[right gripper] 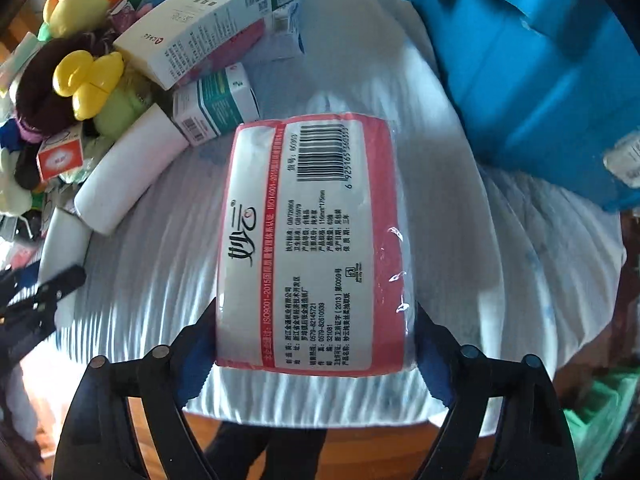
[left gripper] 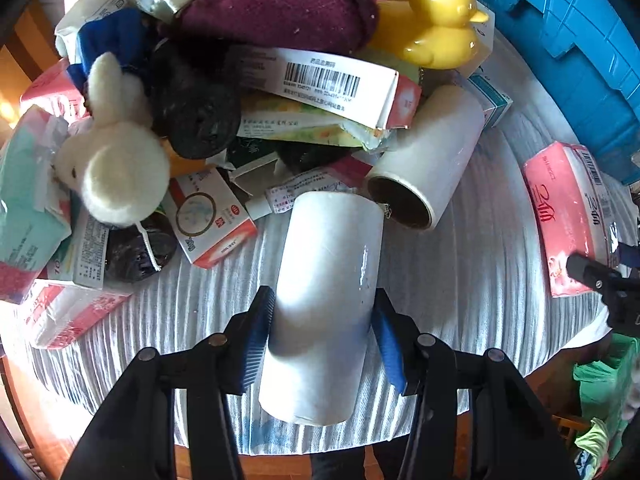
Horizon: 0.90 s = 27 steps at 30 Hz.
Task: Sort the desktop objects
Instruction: 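Grasp the white paper roll with the left tool while the right tool grasps the pink-white package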
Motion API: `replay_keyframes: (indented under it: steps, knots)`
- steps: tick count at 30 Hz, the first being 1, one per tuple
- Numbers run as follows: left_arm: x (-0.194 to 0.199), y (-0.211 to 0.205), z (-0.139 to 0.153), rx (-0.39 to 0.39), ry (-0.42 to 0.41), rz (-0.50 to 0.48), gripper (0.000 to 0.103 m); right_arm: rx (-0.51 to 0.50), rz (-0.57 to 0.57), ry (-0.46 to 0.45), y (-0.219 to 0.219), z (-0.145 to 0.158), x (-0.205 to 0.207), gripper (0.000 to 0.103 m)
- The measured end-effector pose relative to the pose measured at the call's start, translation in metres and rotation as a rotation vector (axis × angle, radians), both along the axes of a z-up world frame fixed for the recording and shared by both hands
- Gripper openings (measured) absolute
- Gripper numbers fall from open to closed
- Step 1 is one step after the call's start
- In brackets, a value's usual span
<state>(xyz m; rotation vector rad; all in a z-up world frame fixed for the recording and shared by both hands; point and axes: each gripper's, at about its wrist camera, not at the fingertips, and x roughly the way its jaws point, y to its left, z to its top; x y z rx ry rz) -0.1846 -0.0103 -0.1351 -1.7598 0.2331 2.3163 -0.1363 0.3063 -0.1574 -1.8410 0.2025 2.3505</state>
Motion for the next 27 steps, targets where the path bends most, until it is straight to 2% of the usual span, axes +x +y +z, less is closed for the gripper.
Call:
replay_keyframes:
  steps: [3,7,12,14,16,17,22,27]
  knots:
    - [0.001,-0.003,0.009,-0.017,0.003,-0.004,0.049,0.000,-0.023,0.028,0.004,0.008,-0.007,0.102]
    - [0.003,-0.016,0.015,0.012,-0.039,0.009,0.049,0.008,-0.022,0.039,0.001,0.013,-0.014,0.103]
    - [0.003,-0.025,0.029,0.012,-0.001,0.003,0.048,0.006,-0.046,0.034,-0.001,0.005,-0.015,0.103]
    - [0.003,-0.027,0.035,0.010,0.003,0.001,0.047,0.008,-0.042,0.027,-0.009,-0.002,-0.027,0.103]
    - [0.006,-0.033,0.043,0.025,0.007,0.007,0.047,0.039,-0.025,0.018,-0.012,-0.004,-0.028,0.099]
    - [0.008,-0.035,0.047,0.031,0.007,0.010,0.047,0.056,-0.017,0.018,-0.013,-0.004,-0.028,0.084]
    - [0.028,-0.052,0.080,0.030,0.059,0.010,0.046,0.052,0.005,0.046,-0.023,0.006,-0.017,0.080]
    - [0.048,-0.071,0.140,0.038,0.167,0.003,0.046,0.046,0.045,0.136,-0.042,0.040,-0.003,0.080]
